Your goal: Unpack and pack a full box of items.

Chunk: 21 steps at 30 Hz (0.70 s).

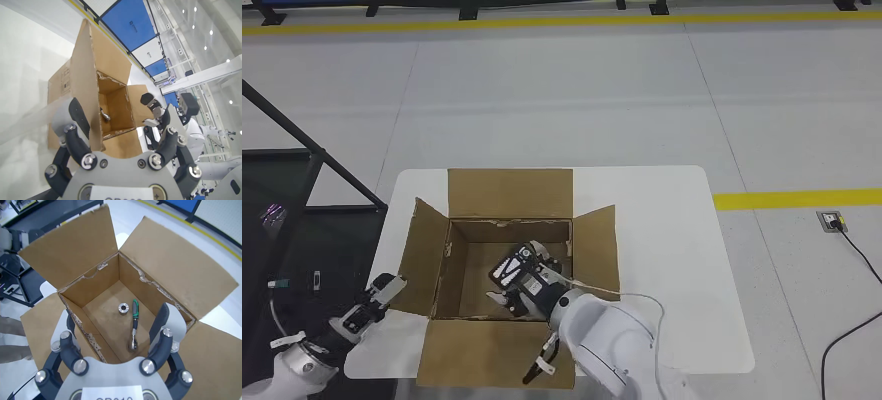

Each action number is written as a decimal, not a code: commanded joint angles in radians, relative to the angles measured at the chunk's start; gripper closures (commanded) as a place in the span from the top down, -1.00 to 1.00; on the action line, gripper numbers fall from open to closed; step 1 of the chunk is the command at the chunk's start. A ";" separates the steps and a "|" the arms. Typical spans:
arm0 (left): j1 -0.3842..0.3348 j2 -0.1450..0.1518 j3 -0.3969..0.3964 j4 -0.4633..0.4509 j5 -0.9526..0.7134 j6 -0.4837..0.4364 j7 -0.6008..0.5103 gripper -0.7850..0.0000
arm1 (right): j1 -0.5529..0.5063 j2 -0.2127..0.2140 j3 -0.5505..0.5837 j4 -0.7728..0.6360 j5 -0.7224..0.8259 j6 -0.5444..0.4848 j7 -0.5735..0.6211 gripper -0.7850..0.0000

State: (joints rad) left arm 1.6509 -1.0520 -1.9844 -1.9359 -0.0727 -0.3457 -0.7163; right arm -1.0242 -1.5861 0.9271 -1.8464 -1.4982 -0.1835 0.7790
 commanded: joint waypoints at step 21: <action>-0.186 0.014 0.280 0.039 0.189 0.129 -0.127 1.00 | -0.242 0.054 0.502 -0.287 0.734 -0.095 -0.051 1.00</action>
State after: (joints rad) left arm 1.4728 -1.0385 -1.7127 -1.9028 0.1114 -0.2214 -0.8428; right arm -1.2719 -1.5355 1.3745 -2.1428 -0.8576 -0.2888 0.6904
